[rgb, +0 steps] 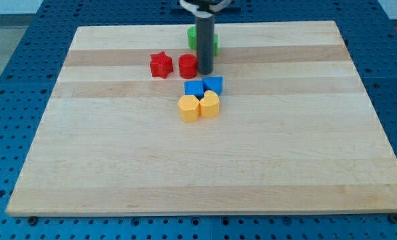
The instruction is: Move apart green blocks
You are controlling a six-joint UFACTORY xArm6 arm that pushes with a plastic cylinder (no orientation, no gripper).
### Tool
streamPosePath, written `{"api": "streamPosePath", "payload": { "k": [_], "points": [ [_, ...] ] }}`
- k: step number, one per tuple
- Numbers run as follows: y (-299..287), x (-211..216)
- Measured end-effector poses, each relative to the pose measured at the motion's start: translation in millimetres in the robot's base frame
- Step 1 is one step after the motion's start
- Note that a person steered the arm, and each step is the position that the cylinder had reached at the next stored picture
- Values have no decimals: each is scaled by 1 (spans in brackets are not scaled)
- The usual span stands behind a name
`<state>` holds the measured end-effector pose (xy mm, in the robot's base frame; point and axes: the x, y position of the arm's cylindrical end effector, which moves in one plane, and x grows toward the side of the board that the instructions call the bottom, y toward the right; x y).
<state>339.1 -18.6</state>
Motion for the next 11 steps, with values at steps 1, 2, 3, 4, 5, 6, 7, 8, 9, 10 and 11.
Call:
{"api": "streamPosePath", "payload": {
  "k": [1,2,3,4,5,6,7,8,9,10,11],
  "points": [
    [-41,-2],
    [-33,-4],
    [18,-17],
    [70,-51],
    [77,-90],
    [53,-96],
    [20,-96],
    [-9,-96],
    [-6,-107],
    [1,-140],
    [-24,-144]
  ]
}}
